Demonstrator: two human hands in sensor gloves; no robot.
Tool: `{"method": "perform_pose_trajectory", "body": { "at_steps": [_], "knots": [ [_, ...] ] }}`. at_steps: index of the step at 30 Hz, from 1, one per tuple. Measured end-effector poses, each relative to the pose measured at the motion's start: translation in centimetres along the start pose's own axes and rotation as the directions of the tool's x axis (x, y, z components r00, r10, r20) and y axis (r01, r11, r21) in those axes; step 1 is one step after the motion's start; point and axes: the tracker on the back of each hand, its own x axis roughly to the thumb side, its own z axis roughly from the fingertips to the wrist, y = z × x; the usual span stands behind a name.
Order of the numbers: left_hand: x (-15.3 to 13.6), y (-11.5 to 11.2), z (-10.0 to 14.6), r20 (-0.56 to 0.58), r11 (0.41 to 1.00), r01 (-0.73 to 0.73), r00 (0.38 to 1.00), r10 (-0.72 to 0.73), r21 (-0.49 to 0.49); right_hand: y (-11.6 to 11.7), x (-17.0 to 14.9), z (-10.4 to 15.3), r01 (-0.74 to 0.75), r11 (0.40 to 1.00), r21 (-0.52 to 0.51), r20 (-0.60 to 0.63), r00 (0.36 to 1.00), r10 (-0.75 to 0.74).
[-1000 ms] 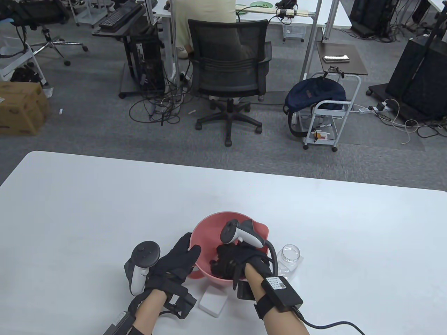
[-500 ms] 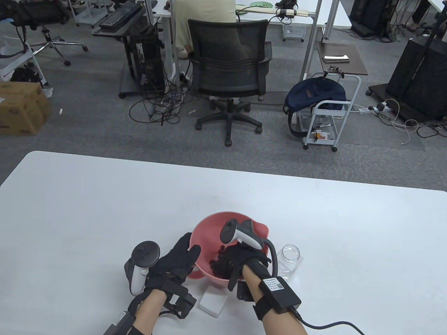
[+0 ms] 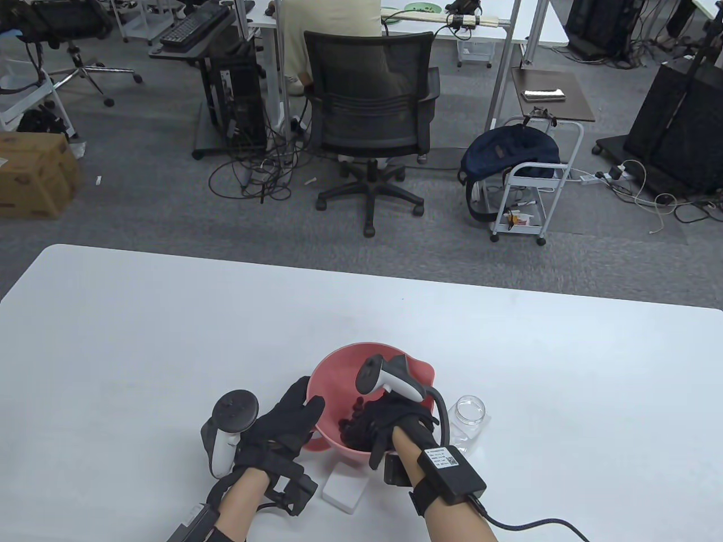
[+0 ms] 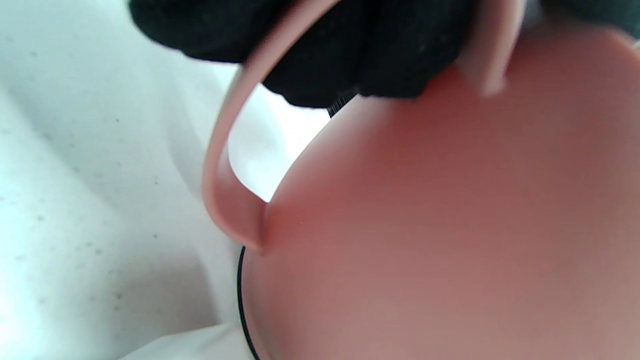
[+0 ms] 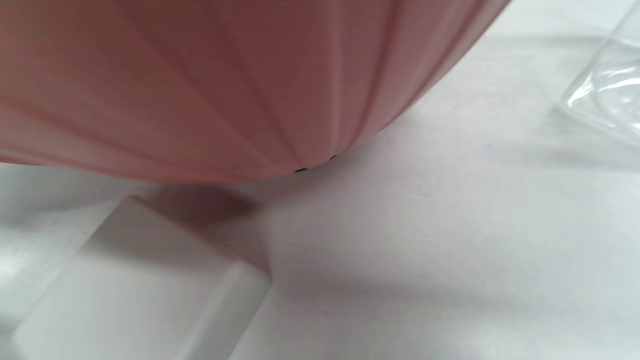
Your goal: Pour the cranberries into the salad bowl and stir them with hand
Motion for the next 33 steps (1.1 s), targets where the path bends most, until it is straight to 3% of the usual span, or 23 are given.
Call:
{"method": "perform_pose_trajectory", "body": {
  "at_steps": [33],
  "knots": [
    [-0.04, 0.02, -0.12, -0.006, 1.000, -0.010, 1.000, 0.010, -0.012, -0.04, -0.08, -0.09, 0.020, 1.000, 0.024, 0.050, 0.999, -0.021]
  ]
}}
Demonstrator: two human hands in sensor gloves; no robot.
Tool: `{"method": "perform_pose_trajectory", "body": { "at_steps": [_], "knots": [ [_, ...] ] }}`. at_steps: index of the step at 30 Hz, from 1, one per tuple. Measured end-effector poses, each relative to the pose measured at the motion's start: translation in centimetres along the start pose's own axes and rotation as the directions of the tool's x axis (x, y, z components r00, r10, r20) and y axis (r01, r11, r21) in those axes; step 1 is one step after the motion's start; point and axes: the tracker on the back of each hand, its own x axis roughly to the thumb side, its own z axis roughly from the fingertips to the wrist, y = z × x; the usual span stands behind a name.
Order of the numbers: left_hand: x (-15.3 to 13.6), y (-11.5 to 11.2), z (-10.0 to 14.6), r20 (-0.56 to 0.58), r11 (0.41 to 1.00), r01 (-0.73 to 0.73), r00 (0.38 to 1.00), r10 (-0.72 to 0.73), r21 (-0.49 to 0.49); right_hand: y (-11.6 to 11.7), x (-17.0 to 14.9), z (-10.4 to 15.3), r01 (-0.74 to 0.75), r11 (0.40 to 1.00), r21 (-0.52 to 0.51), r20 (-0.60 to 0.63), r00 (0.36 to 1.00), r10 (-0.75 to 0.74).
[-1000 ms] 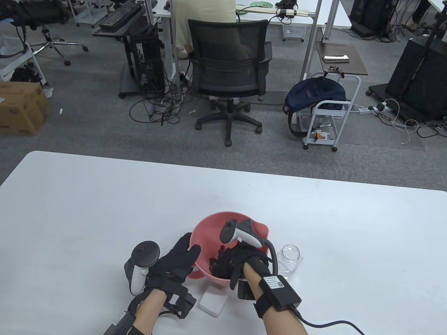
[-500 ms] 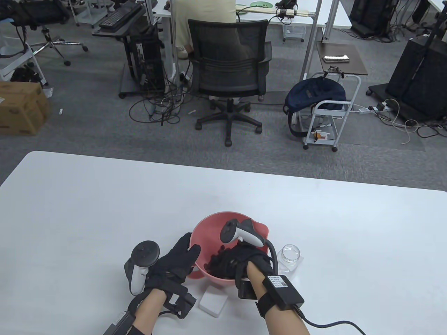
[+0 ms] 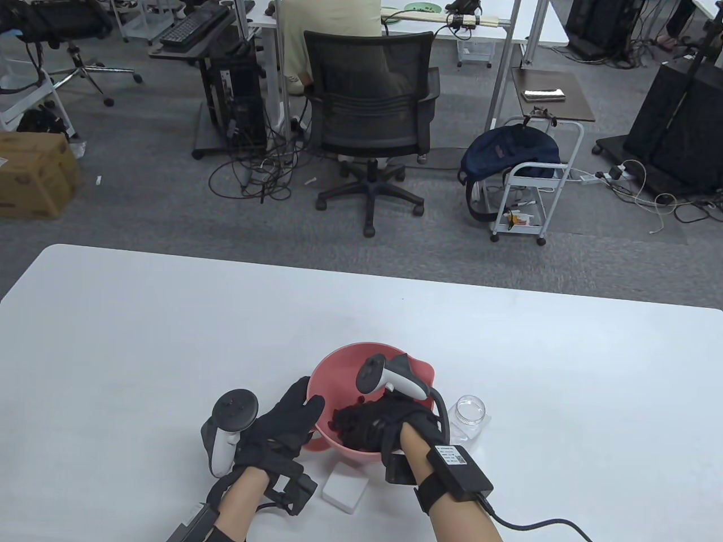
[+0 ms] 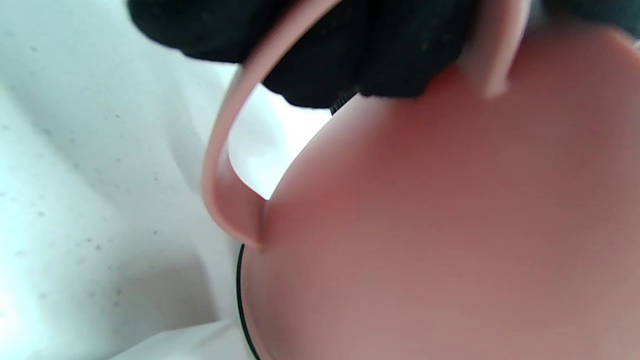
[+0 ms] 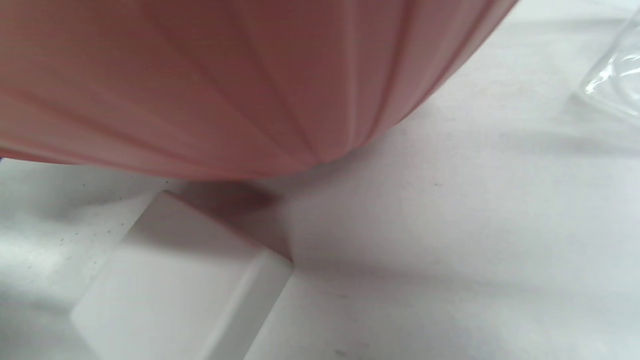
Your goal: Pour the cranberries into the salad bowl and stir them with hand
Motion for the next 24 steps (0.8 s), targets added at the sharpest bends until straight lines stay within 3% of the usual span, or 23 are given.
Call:
{"method": "perform_pose_trajectory", "body": {
  "at_steps": [24],
  "knots": [
    [-0.07, 0.00, -0.04, -0.003, 1.000, -0.002, 1.000, 0.002, -0.002, 0.05, -0.10, -0.01, 0.005, 1.000, -0.003, -0.028, 1.000, -0.005]
  ]
}}
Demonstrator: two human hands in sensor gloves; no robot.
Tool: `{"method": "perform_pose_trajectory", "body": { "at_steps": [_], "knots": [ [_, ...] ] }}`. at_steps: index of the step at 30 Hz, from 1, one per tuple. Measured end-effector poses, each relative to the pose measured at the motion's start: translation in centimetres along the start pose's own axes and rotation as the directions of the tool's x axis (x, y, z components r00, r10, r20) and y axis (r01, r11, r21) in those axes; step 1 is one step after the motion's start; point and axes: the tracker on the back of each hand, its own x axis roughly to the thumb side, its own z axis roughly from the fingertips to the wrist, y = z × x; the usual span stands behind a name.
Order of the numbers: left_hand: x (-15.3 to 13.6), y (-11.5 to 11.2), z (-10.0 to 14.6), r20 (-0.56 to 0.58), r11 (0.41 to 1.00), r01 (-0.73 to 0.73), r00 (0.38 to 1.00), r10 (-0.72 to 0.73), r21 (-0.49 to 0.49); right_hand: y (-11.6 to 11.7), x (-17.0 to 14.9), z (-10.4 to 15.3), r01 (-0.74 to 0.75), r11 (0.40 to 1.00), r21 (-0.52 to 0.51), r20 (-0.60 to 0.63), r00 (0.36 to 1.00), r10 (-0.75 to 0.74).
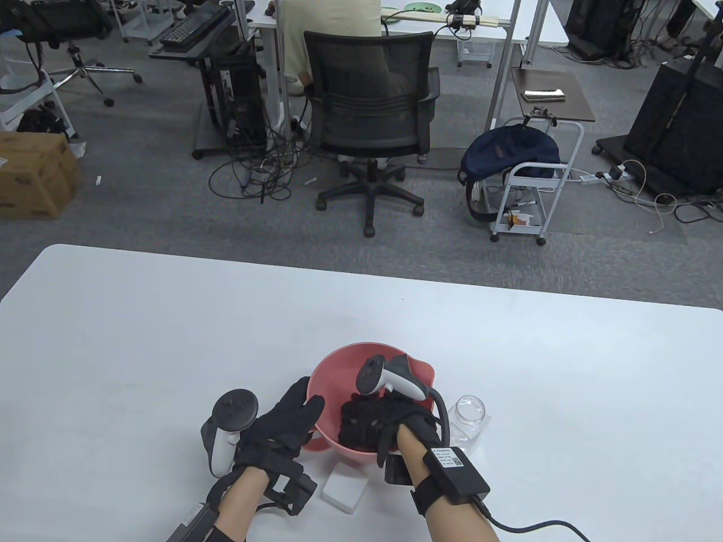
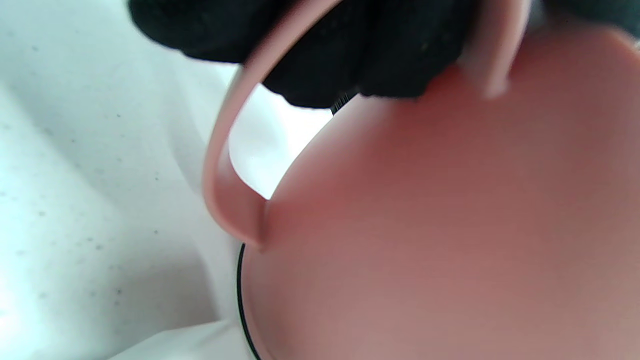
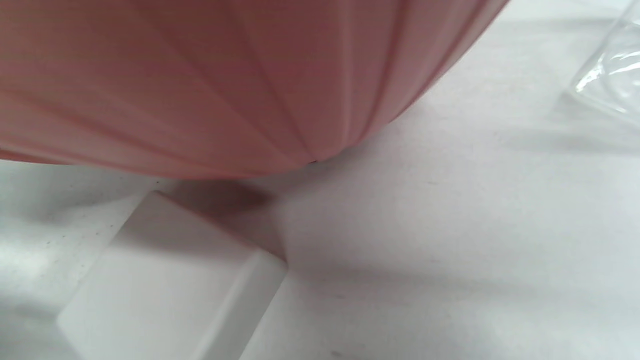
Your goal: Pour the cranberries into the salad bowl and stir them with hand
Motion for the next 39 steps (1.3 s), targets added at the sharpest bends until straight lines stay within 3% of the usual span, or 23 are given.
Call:
{"method": "perform_pose_trajectory", "body": {
  "at_steps": [13, 26, 30, 39],
  "knots": [
    [-0.03, 0.00, -0.02, -0.001, 1.000, -0.001, 1.000, 0.001, 0.001, -0.21, 0.06, 0.09, 0.028, 0.996, -0.087, 0.031, 0.999, -0.025],
    [-0.06, 0.01, -0.03, -0.002, 1.000, -0.004, 1.000, 0.004, 0.002, -0.43, -0.06, 0.26, 0.003, 0.985, -0.170, -0.013, 1.000, -0.005],
    [-0.07, 0.01, -0.03, -0.002, 1.000, -0.004, 1.000, 0.004, 0.002, -0.38, -0.11, 0.22, -0.009, 0.987, -0.160, -0.029, 1.000, 0.005],
    [-0.09, 0.01, -0.04, -0.002, 1.000, -0.004, 1.000, 0.004, 0.001, 0.09, -0.12, -0.54, 0.004, 1.000, -0.023, 0.007, 1.000, -0.004]
  ]
}}
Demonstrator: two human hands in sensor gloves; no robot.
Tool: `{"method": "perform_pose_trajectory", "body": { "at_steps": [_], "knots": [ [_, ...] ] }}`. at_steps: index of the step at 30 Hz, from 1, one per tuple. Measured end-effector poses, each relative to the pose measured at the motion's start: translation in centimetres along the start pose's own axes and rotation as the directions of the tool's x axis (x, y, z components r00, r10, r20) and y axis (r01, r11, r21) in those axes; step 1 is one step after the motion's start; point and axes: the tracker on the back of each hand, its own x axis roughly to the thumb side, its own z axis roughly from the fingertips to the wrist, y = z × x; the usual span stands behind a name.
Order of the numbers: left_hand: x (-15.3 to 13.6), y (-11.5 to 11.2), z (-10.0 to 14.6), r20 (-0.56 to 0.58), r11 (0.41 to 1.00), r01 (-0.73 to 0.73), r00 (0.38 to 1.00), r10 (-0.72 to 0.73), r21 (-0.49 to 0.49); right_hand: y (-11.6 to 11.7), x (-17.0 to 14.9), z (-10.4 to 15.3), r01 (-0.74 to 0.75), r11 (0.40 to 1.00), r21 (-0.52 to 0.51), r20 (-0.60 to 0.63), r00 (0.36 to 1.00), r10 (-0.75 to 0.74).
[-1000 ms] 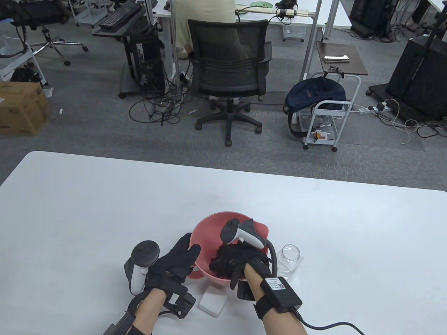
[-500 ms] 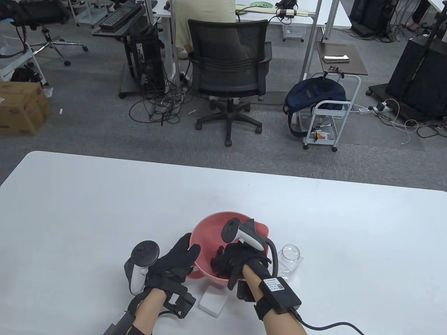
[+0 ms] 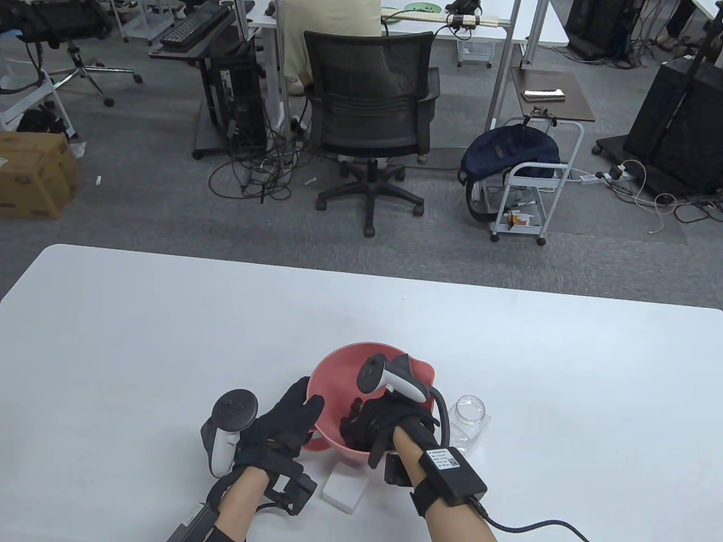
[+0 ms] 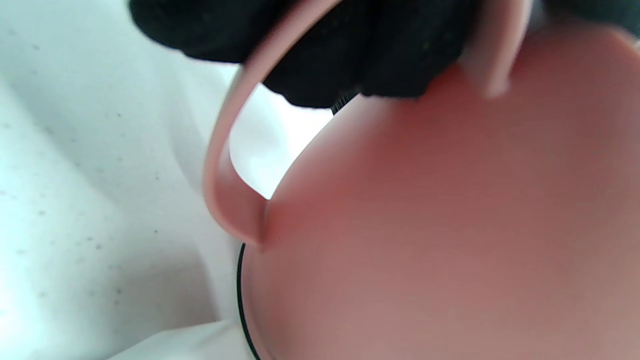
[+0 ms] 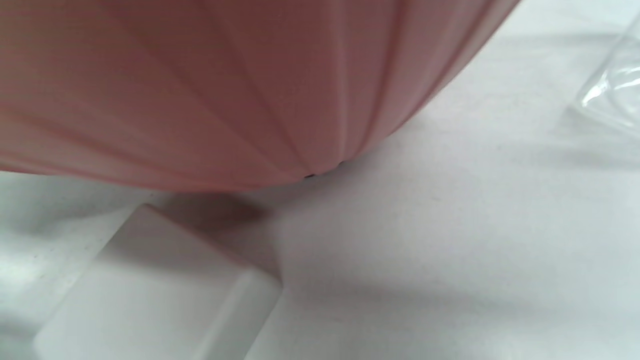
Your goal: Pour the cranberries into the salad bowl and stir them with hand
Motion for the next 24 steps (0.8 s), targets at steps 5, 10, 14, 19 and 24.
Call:
{"method": "perform_pose_trajectory", "body": {
  "at_steps": [5, 10, 14, 19, 24],
  "knots": [
    [-0.01, 0.00, -0.01, 0.001, 1.000, 0.001, 1.000, -0.001, 0.000, 0.14, -0.03, -0.16, -0.028, 0.999, 0.037, -0.029, 0.999, 0.029],
    [-0.01, -0.01, -0.01, 0.001, 1.000, 0.001, 1.000, -0.001, -0.002, 0.15, -0.02, -0.13, -0.033, 0.999, 0.029, -0.018, 0.999, 0.033],
    [-0.04, -0.02, -0.04, 0.003, 1.000, 0.002, 1.000, -0.002, -0.003, 0.10, -0.03, -0.07, -0.022, 0.999, 0.025, 0.002, 1.000, 0.022],
    [-0.03, -0.04, -0.04, 0.004, 1.000, 0.002, 1.000, -0.002, -0.005, 0.11, -0.08, -0.08, -0.010, 1.000, 0.018, 0.019, 1.000, 0.010],
    [-0.05, -0.05, -0.05, 0.004, 1.000, 0.002, 1.000, -0.002, -0.006, 0.11, -0.10, -0.13, -0.001, 1.000, 0.010, 0.033, 0.999, 0.001]
  ]
}}
